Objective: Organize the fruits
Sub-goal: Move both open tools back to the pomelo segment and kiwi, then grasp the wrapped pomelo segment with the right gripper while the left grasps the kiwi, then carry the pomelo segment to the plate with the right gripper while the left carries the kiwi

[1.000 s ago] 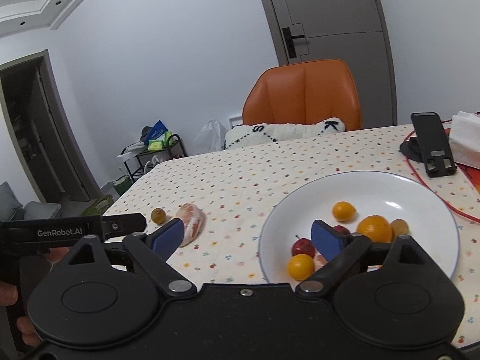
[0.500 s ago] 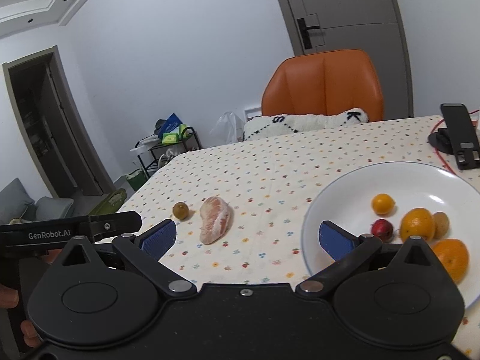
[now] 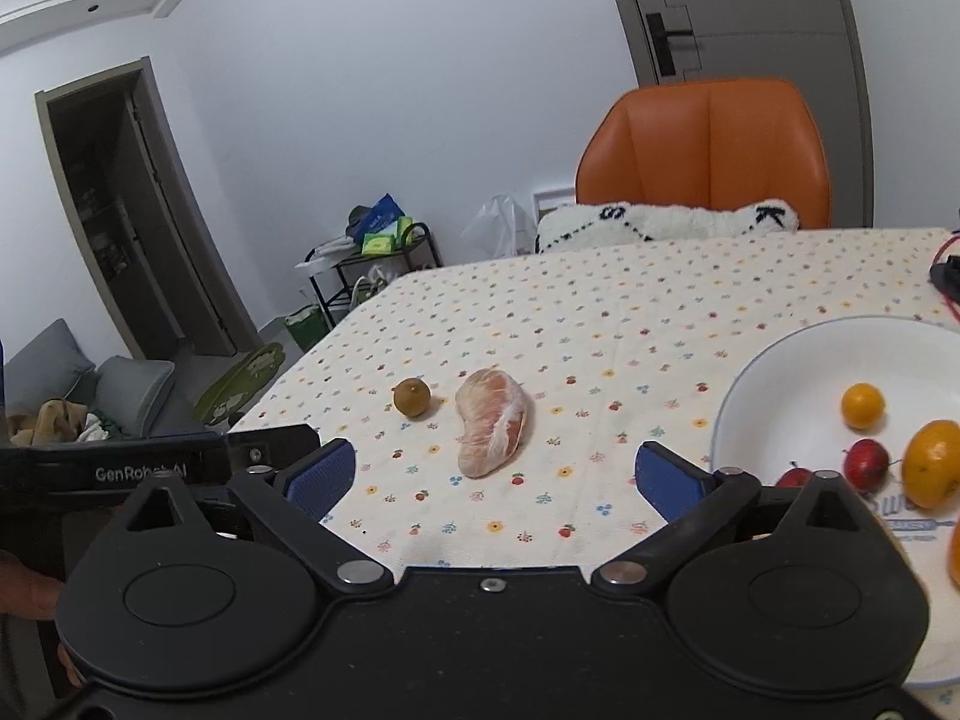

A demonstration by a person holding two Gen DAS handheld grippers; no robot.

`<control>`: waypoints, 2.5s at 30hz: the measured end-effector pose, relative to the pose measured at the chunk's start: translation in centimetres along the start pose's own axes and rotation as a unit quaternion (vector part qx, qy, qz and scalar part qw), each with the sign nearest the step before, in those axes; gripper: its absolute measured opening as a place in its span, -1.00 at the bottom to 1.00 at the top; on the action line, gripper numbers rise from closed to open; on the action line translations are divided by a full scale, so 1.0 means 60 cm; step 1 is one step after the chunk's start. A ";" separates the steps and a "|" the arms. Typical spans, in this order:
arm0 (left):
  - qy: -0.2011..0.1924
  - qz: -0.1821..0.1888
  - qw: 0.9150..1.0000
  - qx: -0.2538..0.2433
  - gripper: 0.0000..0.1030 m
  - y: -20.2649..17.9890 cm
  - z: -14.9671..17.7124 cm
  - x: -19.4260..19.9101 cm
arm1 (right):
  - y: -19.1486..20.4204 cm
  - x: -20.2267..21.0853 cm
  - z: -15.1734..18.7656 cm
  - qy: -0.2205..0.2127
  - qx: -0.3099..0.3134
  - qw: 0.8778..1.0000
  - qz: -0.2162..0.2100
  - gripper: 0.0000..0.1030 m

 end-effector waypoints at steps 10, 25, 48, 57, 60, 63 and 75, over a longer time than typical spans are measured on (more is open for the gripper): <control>0.011 0.009 1.000 0.006 0.83 0.020 -0.002 -0.038 | 0.007 -0.049 0.001 0.034 -0.009 0.999 -0.002 0.49; 0.038 -0.010 0.999 0.006 0.29 0.041 -0.040 -0.107 | 0.015 -0.151 -0.014 0.075 0.012 0.997 0.020 0.35; 0.048 0.002 0.998 -0.039 -0.05 -0.014 -0.040 -0.174 | -0.015 -0.128 -0.017 0.077 0.043 0.995 0.039 -0.31; 0.043 0.005 0.999 -0.027 -0.55 -0.016 -0.043 -0.159 | -0.017 -0.101 -0.026 0.053 0.037 0.997 0.035 -0.31; 0.039 0.008 0.999 -0.028 -0.55 -0.020 -0.044 -0.146 | -0.016 -0.092 -0.031 0.045 0.035 0.998 0.033 -0.31; 0.029 0.013 0.999 -0.031 -0.55 -0.029 -0.047 -0.129 | -0.017 -0.079 -0.036 0.035 0.034 0.998 0.033 -0.31; 0.006 0.054 0.997 -0.051 -0.55 -0.101 -0.050 -0.080 | -0.055 0.001 -0.050 -0.016 0.012 0.998 0.060 -0.31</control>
Point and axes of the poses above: each gripper's, at about its wrist camera, not at the fingertips, and x roughly against the way its jaws point, y to its left, z to its underside, the point moved 4 cm from there along -x, roughly the way its jaws point, and after that the axes turned 2 degrees about x, right-handed, at the moved point
